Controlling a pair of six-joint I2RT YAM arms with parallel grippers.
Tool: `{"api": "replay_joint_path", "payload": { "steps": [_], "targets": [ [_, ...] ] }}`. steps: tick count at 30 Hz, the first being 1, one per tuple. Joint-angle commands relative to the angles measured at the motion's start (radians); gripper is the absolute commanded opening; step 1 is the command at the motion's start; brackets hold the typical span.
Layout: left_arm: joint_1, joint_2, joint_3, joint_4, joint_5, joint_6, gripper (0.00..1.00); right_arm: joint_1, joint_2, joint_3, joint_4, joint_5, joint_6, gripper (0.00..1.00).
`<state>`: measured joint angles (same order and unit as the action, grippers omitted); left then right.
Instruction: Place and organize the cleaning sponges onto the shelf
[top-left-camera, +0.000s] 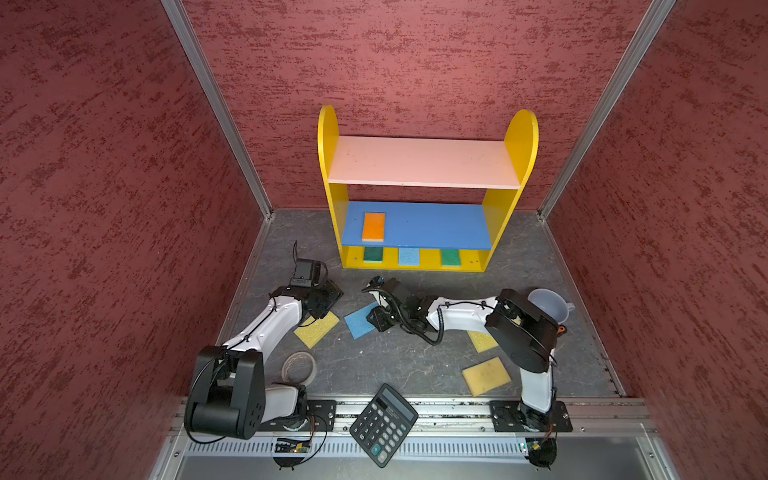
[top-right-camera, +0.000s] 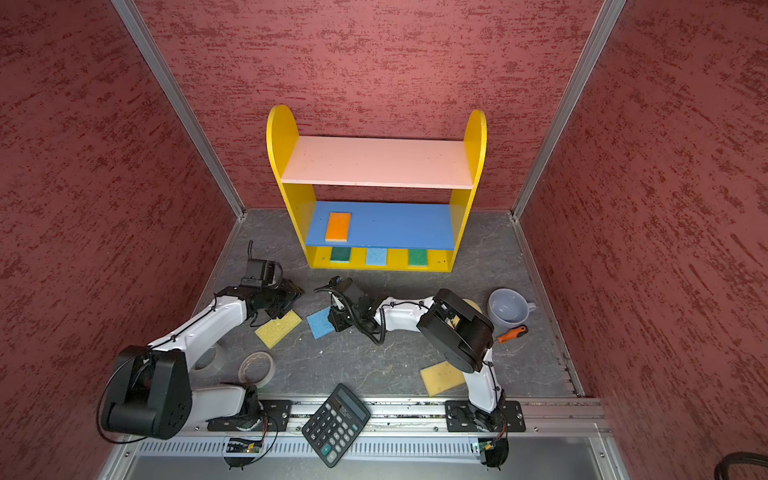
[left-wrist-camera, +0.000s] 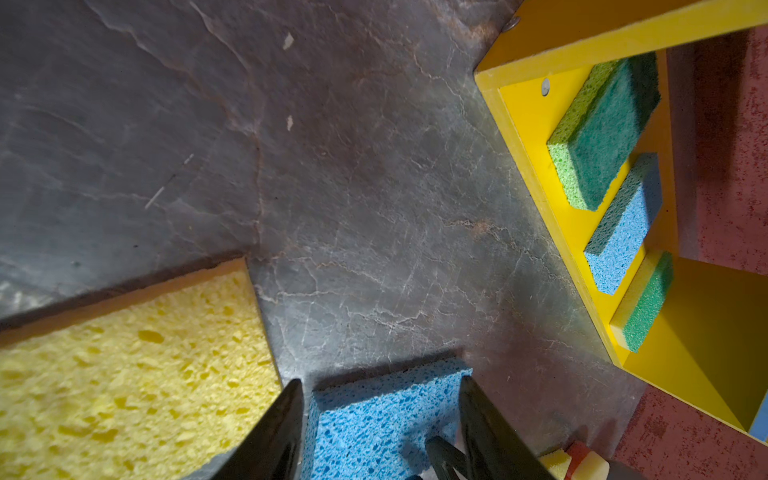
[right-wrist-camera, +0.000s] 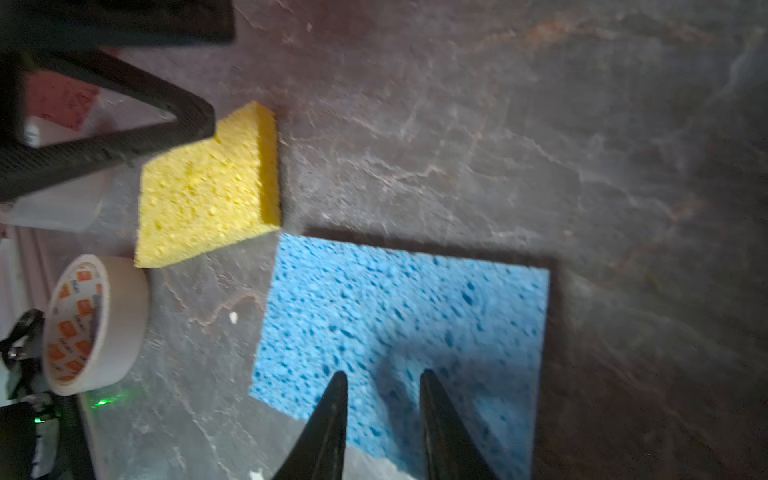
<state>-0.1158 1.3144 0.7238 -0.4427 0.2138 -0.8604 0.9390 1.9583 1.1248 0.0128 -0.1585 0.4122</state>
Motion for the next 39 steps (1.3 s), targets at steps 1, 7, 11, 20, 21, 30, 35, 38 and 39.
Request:
{"api": "replay_joint_path", "payload": {
  "steps": [1,7,11,20,21,30,35,38,39],
  "targets": [
    [-0.010,0.019,0.015,0.025,0.020,0.006,0.59,-0.024,-0.056,-0.067,-0.042,0.067,-0.055,0.31],
    [-0.020,0.020,0.005,0.048,0.025,0.004,0.60,-0.077,-0.129,-0.113,-0.137,0.175,-0.136,0.31],
    [-0.034,0.031,0.011,0.056,0.033,0.002,0.60,-0.095,-0.180,-0.139,-0.146,0.206,-0.156,0.31],
    [-0.053,0.058,0.033,0.058,0.039,0.017,0.60,-0.100,-0.265,-0.175,-0.158,0.174,-0.111,0.35],
    [-0.054,0.061,0.033,0.061,0.043,0.017,0.60,-0.100,-0.272,-0.185,-0.154,0.162,-0.101,0.38],
    [-0.100,0.106,0.030,0.096,0.045,0.032,0.60,-0.100,-0.302,-0.268,-0.103,0.084,0.023,0.57],
    [-0.153,0.164,0.042,0.123,0.044,0.035,0.59,-0.102,-0.280,-0.291,-0.056,0.007,0.096,0.40],
    [-0.185,0.197,0.046,0.151,0.061,0.023,0.59,-0.120,-0.250,-0.298,-0.006,-0.078,0.170,0.40],
    [-0.194,0.211,0.046,0.160,0.070,0.021,0.58,-0.127,-0.238,-0.300,0.018,-0.106,0.197,0.40]
  ]
}}
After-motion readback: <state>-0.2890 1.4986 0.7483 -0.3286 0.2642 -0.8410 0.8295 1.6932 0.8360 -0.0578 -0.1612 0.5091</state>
